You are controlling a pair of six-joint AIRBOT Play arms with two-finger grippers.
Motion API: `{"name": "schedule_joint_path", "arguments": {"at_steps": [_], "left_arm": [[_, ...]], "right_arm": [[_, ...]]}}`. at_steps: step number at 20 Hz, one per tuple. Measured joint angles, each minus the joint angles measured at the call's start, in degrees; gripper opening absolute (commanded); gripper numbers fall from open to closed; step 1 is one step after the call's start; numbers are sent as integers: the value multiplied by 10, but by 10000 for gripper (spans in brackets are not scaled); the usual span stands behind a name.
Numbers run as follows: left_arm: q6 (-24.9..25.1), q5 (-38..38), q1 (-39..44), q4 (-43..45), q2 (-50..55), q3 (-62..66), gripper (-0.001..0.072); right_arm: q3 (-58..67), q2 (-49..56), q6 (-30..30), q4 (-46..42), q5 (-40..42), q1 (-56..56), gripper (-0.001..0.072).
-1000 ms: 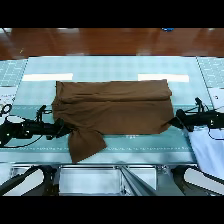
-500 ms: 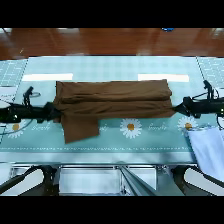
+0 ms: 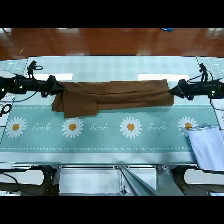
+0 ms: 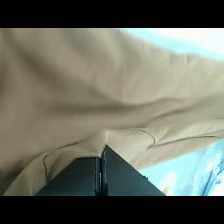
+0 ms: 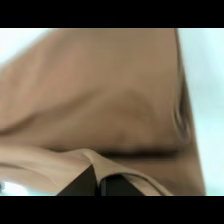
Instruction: Fold the shirts.
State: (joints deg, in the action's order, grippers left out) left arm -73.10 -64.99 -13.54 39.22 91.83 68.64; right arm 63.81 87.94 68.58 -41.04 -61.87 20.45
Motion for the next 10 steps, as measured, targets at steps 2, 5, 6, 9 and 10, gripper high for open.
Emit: {"name": "schedule_joint_path", "arguments": {"at_steps": [2, 5, 6, 9, 10], "left_arm": [[-12, -8, 6, -1, 41, 50, 14], [-27, -10, 8, -2, 87, 109, 15], [-34, -10, 8, -2, 99, 128, 15], [-45, -14, 8, -1, 132, 177, 15], [-46, -14, 8, -2, 141, 190, 15]], "right_arm": [[40, 36, 0, 10, 4, -2, 30], [91, 82, 1, 23, 7, -3, 30], [104, 95, 1, 24, 8, -4, 30], [138, 126, 2, 37, 8, -5, 30], [144, 134, 2, 37, 8, -7, 30]]}}
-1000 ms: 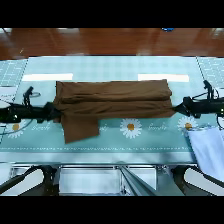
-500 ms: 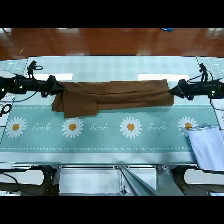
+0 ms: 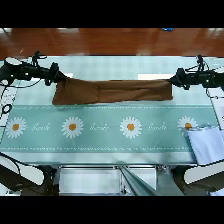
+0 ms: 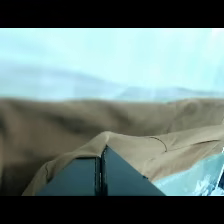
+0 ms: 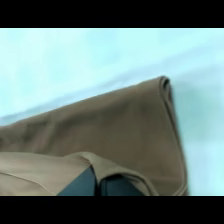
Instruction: Fold the shirts.
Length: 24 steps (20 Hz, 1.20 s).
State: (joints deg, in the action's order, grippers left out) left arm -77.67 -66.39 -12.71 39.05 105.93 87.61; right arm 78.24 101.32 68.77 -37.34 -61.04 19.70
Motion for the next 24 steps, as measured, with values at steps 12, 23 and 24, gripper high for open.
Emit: {"name": "schedule_joint_path", "arguments": {"at_steps": [12, 23, 24], "left_arm": [[-23, -113, -44, 79, -24, 59, 507], [-8, 164, -2, 148, -466, -401, 507], [-8, 181, 16, 148, -480, -423, 507]], "right_arm": [[17, -46, 25, -6, -54, 59, 406], [-164, -165, 23, -59, 14, 153, 417], [-163, -146, 19, -46, 19, 144, 417]]}}
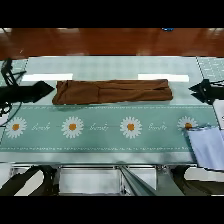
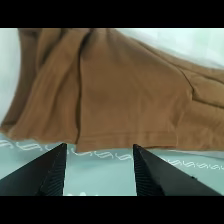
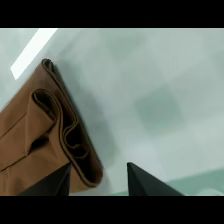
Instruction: Fold the shirts.
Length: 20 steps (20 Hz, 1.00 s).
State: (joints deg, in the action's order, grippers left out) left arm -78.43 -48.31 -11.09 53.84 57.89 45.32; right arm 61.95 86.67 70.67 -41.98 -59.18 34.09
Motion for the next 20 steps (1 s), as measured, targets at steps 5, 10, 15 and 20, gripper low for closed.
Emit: {"name": "schedule_joint_path", "arguments": {"at_steps": [5, 10, 15, 20], "left_arm": [[2, 53, 53, -10, -29, -44, 506], [4, 60, 65, -21, -35, -53, 506], [2, 55, 68, -32, -36, -55, 506], [2, 54, 68, -44, -36, -55, 505]], "right_arm": [[48, 103, -6, 54, -5, -53, 418], [105, 171, -1, 93, -14, -94, 418], [152, 214, 12, 116, -21, -134, 399], [169, 227, 17, 114, -11, -166, 30]]}}
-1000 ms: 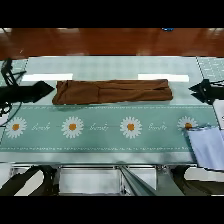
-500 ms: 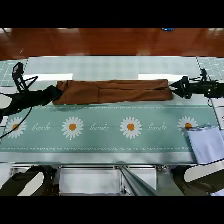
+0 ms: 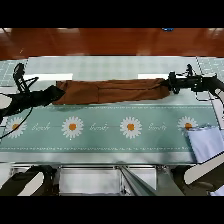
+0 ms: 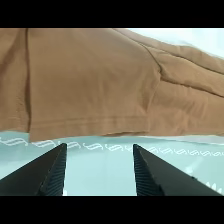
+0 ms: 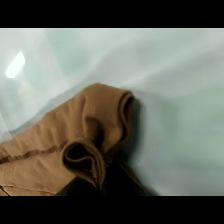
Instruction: Fold the shirts.
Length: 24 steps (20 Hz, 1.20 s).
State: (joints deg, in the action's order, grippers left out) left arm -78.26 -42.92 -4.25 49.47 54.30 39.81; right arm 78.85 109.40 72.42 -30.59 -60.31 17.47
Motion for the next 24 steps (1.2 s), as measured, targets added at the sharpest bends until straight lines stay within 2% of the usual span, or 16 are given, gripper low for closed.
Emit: {"name": "schedule_joint_path", "arguments": {"at_steps": [1, 2, 3, 4, 8, 14, 18, 21, 24], "left_arm": [[0, 0, 0, -2, 0, 0, 503], [0, -1, 0, -2, 0, 0, 448], [0, -5, 0, -3, 0, 0, 161], [0, -8, 0, -3, 0, 0, 19], [23, -30, 22, -19, 0, 0, 15], [43, 17, 161, -49, 54, 54, 14], [45, 4, 266, -54, 194, 200, 14], [43, -50, 342, -54, 330, 348, 14], [21, -105, 409, -54, 453, 474, 14]], "right_arm": [[1, -2, -3, -2, -3, -1, 30], [2, -7, -5, -6, -7, -2, 30], [2, -16, -6, -12, -12, 0, 29], [3, -29, -8, -27, -18, 2, 29], [-4, -121, -10, -109, -63, 9, 30], [-91, -337, -11, -186, -113, 26, 29], [-166, -499, 0, -205, -148, 33, 29], [-204, -605, 24, -213, -171, 34, 30], [-223, -689, 55, -215, -186, 35, 29]]}}
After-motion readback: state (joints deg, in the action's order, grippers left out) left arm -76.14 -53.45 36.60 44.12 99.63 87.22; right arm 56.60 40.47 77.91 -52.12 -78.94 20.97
